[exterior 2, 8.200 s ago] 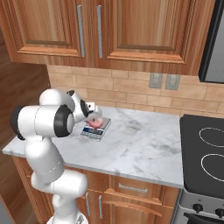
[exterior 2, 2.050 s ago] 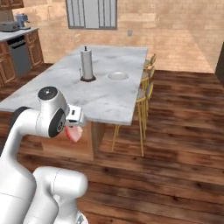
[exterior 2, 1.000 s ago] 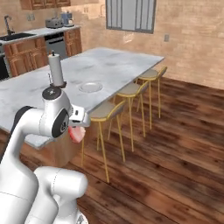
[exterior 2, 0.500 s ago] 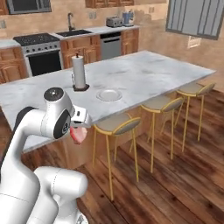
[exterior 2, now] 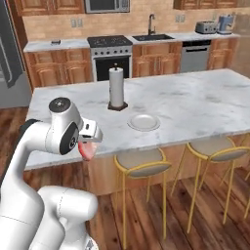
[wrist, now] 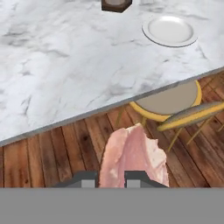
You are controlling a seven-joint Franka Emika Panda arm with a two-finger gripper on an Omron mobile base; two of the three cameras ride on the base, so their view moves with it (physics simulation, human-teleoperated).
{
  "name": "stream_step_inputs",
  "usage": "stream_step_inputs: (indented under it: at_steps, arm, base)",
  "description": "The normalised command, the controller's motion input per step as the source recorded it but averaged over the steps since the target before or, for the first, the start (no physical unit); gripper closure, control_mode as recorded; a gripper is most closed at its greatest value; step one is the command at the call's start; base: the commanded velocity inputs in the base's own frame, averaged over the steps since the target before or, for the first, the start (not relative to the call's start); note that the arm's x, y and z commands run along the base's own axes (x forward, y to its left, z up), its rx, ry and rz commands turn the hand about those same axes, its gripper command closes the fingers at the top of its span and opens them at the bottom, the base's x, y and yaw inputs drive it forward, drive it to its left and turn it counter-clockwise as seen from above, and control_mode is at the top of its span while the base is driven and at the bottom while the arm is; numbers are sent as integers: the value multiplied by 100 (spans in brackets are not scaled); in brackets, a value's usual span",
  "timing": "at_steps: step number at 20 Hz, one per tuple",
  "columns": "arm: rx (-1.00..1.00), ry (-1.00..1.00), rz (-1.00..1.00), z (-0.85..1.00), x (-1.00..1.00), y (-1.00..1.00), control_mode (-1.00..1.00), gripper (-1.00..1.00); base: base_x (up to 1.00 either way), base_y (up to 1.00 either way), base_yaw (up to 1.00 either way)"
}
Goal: Take the steak from the fridge and place it on the digital scale on the counter by the fridge. Wait a few seconds for a reading, then move it to the plate on the dining counter.
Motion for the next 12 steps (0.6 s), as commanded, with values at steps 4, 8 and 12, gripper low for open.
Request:
stream_step_inputs:
  at_steps: [4, 8, 12]
  arm:
    - [0, 0, 0, 0, 0, 0, 100, 100]
    - [0, 0, 0, 0, 0, 0, 100, 100]
    - [0, 0, 0, 0, 0, 0, 100, 100]
  base:
    - [19, -91, 59]
    - [23, -98, 54]
    - [57, -90, 46]
